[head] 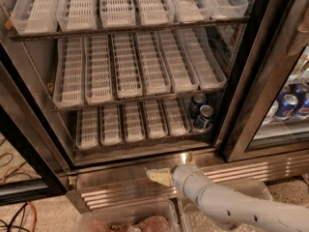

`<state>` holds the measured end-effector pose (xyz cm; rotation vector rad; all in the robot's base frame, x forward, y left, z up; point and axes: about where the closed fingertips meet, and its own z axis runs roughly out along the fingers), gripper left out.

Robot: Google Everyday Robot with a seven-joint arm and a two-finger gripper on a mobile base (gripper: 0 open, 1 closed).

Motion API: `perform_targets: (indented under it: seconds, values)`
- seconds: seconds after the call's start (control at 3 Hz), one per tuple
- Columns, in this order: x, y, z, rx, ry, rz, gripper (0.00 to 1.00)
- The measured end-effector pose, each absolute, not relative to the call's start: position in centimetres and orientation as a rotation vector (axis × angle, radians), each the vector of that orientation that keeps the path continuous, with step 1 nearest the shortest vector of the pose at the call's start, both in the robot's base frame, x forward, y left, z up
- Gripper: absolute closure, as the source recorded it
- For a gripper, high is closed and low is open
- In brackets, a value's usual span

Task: Pick pepsi can from bottom shelf of fridge

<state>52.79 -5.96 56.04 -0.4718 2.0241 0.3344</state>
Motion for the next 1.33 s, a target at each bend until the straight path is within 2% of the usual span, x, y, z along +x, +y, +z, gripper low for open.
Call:
perform_targets:
  seconds: [0.33, 0.67, 1.33]
  values:
    - [54.6, -5.9, 54.4, -0.376, 1.986, 0.328, 0.0]
    - [56.7, -7.5, 53.6, -0.272, 1.92, 0.243, 0.0]
    - [56.0, -10.5, 57.3, -0.168, 1.799, 0.074, 0.0]
